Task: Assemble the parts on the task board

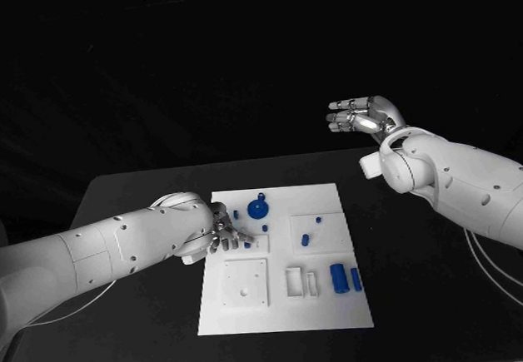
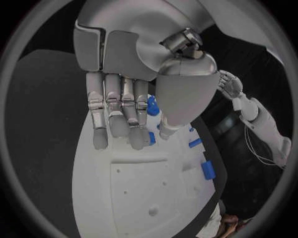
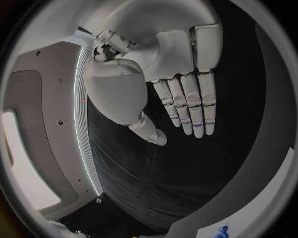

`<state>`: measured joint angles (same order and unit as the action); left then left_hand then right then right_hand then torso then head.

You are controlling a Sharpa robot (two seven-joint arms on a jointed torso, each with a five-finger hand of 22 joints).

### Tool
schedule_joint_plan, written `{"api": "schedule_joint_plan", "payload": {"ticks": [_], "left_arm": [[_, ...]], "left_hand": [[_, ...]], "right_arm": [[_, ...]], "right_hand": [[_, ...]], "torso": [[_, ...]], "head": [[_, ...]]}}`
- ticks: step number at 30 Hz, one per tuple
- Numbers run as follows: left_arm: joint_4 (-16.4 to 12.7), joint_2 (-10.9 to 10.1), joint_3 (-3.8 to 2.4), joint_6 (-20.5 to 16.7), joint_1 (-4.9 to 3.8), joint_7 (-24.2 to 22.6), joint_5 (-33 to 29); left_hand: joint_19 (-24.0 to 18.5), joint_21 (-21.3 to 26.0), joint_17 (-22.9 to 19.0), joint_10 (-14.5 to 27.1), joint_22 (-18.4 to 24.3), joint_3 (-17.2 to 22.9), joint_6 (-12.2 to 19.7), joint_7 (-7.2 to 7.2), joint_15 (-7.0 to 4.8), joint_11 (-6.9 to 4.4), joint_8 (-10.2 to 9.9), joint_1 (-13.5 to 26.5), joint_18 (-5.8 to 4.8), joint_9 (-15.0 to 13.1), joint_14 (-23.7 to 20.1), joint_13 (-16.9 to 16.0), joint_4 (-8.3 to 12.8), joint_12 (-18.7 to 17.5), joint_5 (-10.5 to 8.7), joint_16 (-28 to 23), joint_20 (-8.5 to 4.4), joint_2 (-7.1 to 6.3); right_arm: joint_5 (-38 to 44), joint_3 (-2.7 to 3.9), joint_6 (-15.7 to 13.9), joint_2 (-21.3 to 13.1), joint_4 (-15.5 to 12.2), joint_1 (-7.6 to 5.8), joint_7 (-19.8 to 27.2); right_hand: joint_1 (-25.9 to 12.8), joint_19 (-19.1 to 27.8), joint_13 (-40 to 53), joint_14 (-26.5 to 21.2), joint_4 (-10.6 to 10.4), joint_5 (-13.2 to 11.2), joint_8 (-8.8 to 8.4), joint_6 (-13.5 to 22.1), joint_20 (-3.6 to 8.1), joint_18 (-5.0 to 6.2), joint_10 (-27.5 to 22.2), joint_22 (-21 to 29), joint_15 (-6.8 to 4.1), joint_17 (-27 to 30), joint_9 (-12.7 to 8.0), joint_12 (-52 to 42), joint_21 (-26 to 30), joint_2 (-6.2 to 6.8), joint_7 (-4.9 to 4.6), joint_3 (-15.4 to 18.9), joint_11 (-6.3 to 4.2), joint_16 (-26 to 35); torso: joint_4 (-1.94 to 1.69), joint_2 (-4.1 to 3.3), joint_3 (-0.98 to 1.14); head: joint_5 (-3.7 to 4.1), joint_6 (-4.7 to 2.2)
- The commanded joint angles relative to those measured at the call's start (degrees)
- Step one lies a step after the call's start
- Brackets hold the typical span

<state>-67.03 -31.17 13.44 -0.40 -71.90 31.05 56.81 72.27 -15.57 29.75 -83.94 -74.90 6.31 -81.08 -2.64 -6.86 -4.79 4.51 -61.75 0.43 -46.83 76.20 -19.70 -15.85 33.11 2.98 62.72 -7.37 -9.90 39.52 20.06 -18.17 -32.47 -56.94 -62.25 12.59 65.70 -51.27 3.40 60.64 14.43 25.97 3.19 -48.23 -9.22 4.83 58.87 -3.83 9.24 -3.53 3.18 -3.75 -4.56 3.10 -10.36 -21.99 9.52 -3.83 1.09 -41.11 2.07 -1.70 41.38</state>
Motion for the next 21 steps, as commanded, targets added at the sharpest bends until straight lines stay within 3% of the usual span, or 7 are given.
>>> {"api": "schedule_joint_plan", "payload": {"ticks": [1, 7, 11, 13, 15, 18, 21], "left_arm": [[-0.4, -0.6, -0.60, 1.1, -0.73, -0.2, -3.9], [0.2, -2.0, -1.98, 2.2, -3.17, -0.2, -7.9], [1.3, -2.7, -2.42, 2.9, -6.09, -0.7, -9.4], [2.2, -2.7, -2.50, 3.3, -7.37, -0.9, -9.7], [3.5, -2.4, -2.56, 3.8, -8.33, -1.1, -10.0], [6.0, -1.3, -2.60, 5.1, -9.19, -1.3, -10.3], [8.5, 0.2, -2.56, 6.5, -9.58, -1.6, -10.5]], "left_hand": [[-0.5, 0.4, -0.1, -2.7, -0.8, 0.2, 1.5, 0.06, 0.10, 0.35, 0.7, 0.1, -0.43, -3.4, -0.7, -0.1, -0.2, -0.7, -0.14, -0.1, 0.11, -0.27], [-1.6, 1.5, -1.2, -1.2, -0.6, 0.3, 11.2, 2.78, 0.81, 1.42, -0.9, 0.3, -0.43, 1.4, -2.8, -0.2, 1.1, -3.3, -0.04, -0.3, 0.57, 1.12], [-1.2, 2.2, -2.9, -1.1, -0.7, 0.5, 18.2, 4.92, 1.29, 2.31, -0.8, 0.6, -0.43, 12.6, -3.2, -1.8, 4.4, -3.7, -0.02, 1.0, 0.82, 3.03], [-0.9, 2.7, -3.8, -1.2, -0.7, -0.5, 18.7, 5.84, 1.58, 2.43, -0.2, 0.2, -0.42, 27.4, -3.3, -2.6, 7.7, -3.9, 0.70, 1.6, 0.99, 4.45], [-0.7, 3.1, -4.6, -1.2, -0.8, -0.9, 19.1, 6.07, 1.63, 2.66, 0.8, 0.5, -0.37, 33.1, -3.4, -3.0, 8.7, -4.1, 1.78, 1.9, 1.01, 5.70], [-0.6, 3.3, -5.0, -1.1, -0.9, -1.3, 18.9, 6.02, 1.60, 2.66, 2.0, 0.5, -0.42, 35.2, -3.5, -3.3, 9.5, -4.2, 3.41, 2.2, 1.03, 6.43], [-0.8, 3.5, -5.2, -0.7, -0.9, -1.7, 18.4, 5.84, 1.59, 2.61, 2.9, 0.2, -0.43, 35.5, -3.8, -3.4, 10.5, -4.3, 9.91, 2.3, 1.07, 6.67]], "right_arm": [[0.4, 0.03, 0.9, -0.1, 0.1, 0.01, 0.3], [0.4, 0.02, 0.9, -0.4, 0.3, 0.02, 0.4], [0.4, 0.02, 0.9, -0.6, 0.4, 0.02, 0.3], [0.4, 0.02, 0.8, -0.7, 0.4, 0.02, 0.3], [0.4, 0.02, 0.8, -0.7, 0.4, 0.02, 0.3], [0.4, 0.02, 0.8, -0.7, 0.4, 0.02, 0.3], [0.4, 0.02, 0.8, -0.6, 0.4, 0.02, 0.3]], "right_hand": [[0.1, 0.3, -0.1, -0.4, 0.0, 0.4, -0.03, 0.3, 0.05, -0.31, -0.5, 0.0, -0.12, 0.1, 0.0, 0.2, 0.0, 0.28, 0.07, 0.4, -0.08, 0.2], [0.1, 0.3, -0.1, -0.4, 0.1, 0.5, -0.04, 0.4, 0.05, -0.30, -0.5, 0.0, -0.13, 0.1, 0.0, 0.2, 0.0, 0.22, 0.06, 0.5, -0.08, 0.2], [0.1, 0.3, -0.1, -0.4, 0.1, 0.5, -0.04, 0.4, 0.05, -0.30, -0.5, 0.0, -0.13, 0.1, 0.0, 0.2, 0.0, 0.22, 0.06, 0.5, -0.08, 0.2], [0.1, 0.3, -0.1, -0.4, 0.1, 0.5, -0.04, 0.4, 0.06, -0.29, -0.4, 0.0, -0.14, 0.1, 0.0, 0.2, 0.0, 0.17, 0.07, 0.5, -0.09, 0.2], [0.1, 0.3, -0.1, -0.4, 0.1, 0.5, -0.04, 0.4, 0.06, -0.29, -0.4, 0.0, -0.14, 0.1, 0.0, 0.2, 0.0, 0.17, 0.07, 0.5, -0.09, 0.2], [0.1, 0.3, -0.1, -0.4, 0.1, 0.5, -0.04, 0.4, 0.06, -0.29, -0.4, 0.0, -0.14, 0.1, 0.0, 0.2, 0.0, 0.17, 0.07, 0.5, -0.09, 0.2], [0.1, 0.3, -0.1, -0.4, 0.1, 0.5, -0.04, 0.4, 0.06, -0.29, -0.4, 0.0, -0.14, 0.1, 0.0, 0.2, 0.0, 0.17, 0.07, 0.5, -0.09, 0.2]], "torso": [[0.01, -0.05, 0.02], [0.03, -0.04, 0.04], [-0.02, 0.06, 0.13], [-0.06, 0.08, 0.13], [-0.04, 0.03, 0.04], [0.06, -0.06, 0.03], [0.26, -0.25, -0.02]], "head": [[0.05, -0.25], [-0.13, -0.81], [-0.36, -1.22], [-0.37, -1.45], [-0.50, -1.66], [-0.68, -1.90], [-0.95, -2.02]]}}
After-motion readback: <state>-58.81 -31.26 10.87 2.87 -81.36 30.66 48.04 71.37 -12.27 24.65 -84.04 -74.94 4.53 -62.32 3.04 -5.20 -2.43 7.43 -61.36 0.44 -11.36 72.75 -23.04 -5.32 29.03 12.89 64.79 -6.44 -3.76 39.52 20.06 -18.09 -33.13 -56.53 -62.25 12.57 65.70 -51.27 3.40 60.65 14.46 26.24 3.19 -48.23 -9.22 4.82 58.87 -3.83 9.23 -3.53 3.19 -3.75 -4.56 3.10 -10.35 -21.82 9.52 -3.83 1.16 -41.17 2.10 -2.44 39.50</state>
